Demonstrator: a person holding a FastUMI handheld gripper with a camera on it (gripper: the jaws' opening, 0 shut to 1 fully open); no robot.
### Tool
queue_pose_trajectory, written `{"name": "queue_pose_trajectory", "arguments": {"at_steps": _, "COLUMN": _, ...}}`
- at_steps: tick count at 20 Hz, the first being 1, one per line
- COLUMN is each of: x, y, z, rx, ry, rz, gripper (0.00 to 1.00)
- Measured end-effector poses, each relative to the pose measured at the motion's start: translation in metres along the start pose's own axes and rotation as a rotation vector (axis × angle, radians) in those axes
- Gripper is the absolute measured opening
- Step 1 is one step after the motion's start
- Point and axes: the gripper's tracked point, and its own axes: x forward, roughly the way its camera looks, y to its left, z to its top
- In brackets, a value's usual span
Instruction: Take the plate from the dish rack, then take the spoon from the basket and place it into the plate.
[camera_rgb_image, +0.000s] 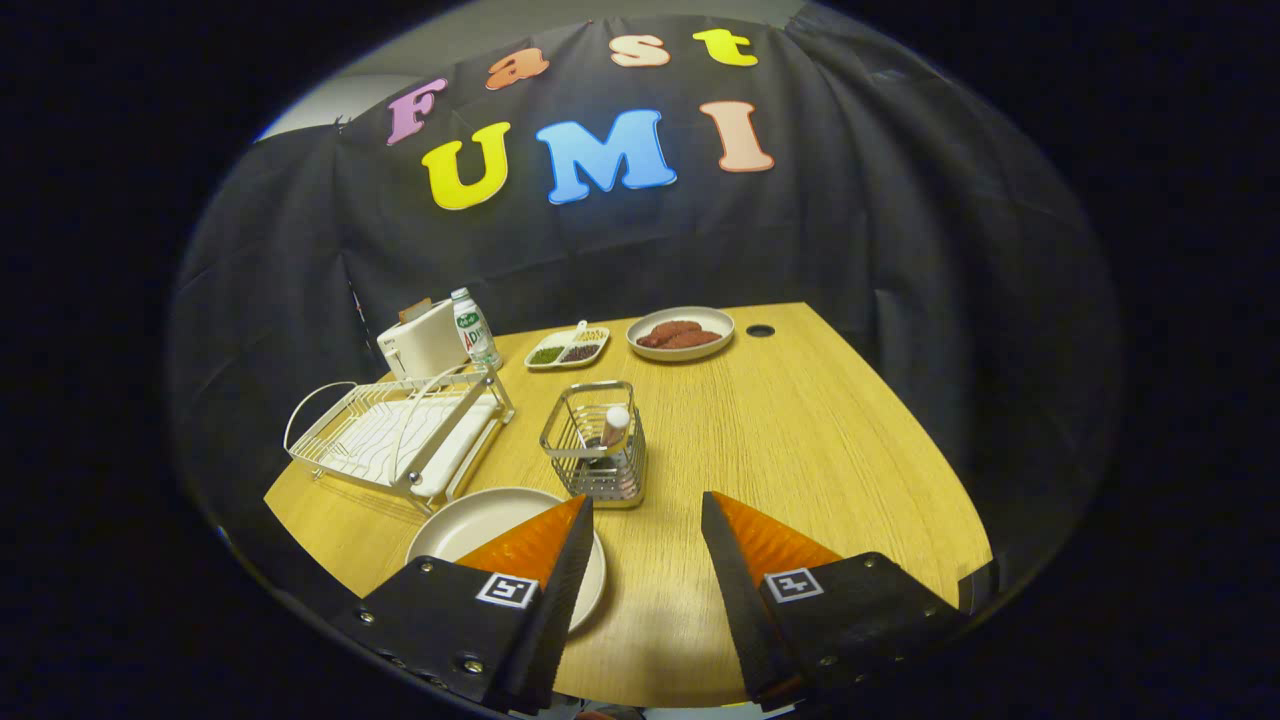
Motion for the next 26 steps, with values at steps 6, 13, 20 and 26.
{"name": "queue_pose_trajectory", "arguments": {"at_steps": 6, "x": 0.002, "y": 0.005, "z": 0.060, "rx": -0.169, "ry": -0.332, "rz": 0.007, "gripper": 0.68}}
{"name": "queue_pose_trajectory", "arguments": {"at_steps": 13, "x": 0.037, "y": 0.004, "z": 0.067, "rx": -0.170, "ry": -0.451, "rz": -0.010, "gripper": 0.67}}
{"name": "queue_pose_trajectory", "arguments": {"at_steps": 20, "x": 0.080, "y": 0.007, "z": 0.047, "rx": -0.189, "ry": -0.434, "rz": 0.013, "gripper": 0.63}}
{"name": "queue_pose_trajectory", "arguments": {"at_steps": 26, "x": 0.103, "y": 0.018, "z": 0.036, "rx": -0.158, "ry": -0.401, "rz": 0.040, "gripper": 0.36}}
